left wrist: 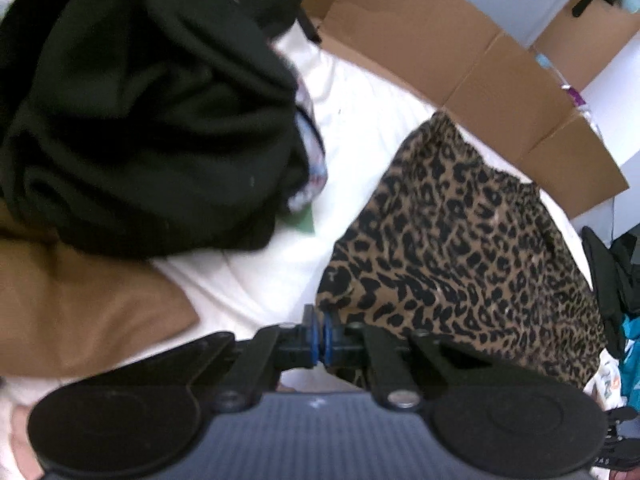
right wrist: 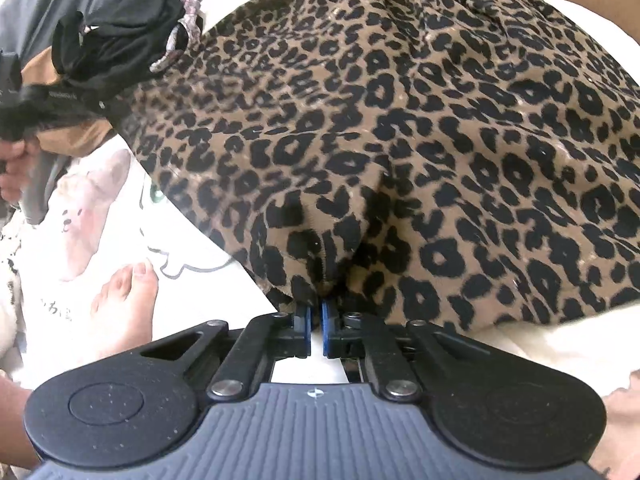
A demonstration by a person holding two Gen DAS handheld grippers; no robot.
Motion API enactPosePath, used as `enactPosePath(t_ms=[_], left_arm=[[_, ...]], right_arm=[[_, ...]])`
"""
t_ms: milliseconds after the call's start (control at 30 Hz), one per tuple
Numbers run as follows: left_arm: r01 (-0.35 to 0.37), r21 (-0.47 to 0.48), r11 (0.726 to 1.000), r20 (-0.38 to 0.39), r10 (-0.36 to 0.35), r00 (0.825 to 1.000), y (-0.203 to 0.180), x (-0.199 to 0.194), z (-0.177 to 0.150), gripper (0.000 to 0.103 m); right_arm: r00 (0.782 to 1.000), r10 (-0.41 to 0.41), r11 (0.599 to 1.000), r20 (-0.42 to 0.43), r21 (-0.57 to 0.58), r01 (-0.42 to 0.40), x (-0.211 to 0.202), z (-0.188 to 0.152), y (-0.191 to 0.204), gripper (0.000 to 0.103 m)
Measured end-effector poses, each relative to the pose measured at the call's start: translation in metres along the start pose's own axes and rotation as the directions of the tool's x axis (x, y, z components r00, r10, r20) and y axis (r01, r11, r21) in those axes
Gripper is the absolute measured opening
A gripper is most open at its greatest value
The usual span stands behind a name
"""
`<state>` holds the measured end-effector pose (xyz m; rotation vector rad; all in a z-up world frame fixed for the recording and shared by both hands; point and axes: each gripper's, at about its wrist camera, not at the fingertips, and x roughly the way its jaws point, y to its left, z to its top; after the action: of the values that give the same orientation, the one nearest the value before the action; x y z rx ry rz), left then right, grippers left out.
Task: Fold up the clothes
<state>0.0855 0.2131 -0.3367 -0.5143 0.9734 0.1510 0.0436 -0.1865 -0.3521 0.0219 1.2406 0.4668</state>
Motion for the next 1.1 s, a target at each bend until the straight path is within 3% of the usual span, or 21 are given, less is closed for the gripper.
enactPosePath(t_ms=[333, 733, 900, 1100], left_arm=[[0.023, 0.013, 1.000, 0.043, -0.023, 0.999, -0.001, -0.023, 0.017, 0.003], [0.054, -0.007, 0.999, 0.078, -0.053, 0.996, -0.004, -0.035, 0.041, 0.003], [0.042, 0.045, 0.998, 0.087, -0.046, 0.995, -0.016, -0.038, 0.055, 0.003], [0.021, 0.002, 1.000, -0.018, -0.020, 1.000, 0.002, 0.001, 0.043, 0.003]], right_arm=[[0.997, 0.045, 0.996, -0.061, -0.076, -0.050, -0.006, -0.007, 0.009, 0.002], [0.995, 0.068, 0.981, -0.077, -0.175, -0.080, -0.009, 0.002, 0.011, 0.002], [0.994, 0.072, 0.981, -0.082, -0.175, -0.085, -0.020, 0.013, 0.000, 0.002], [0.994, 0.039, 0.986, -0.101, -0.158, -0.055, -0.010, 0.011, -0.020, 0.002]])
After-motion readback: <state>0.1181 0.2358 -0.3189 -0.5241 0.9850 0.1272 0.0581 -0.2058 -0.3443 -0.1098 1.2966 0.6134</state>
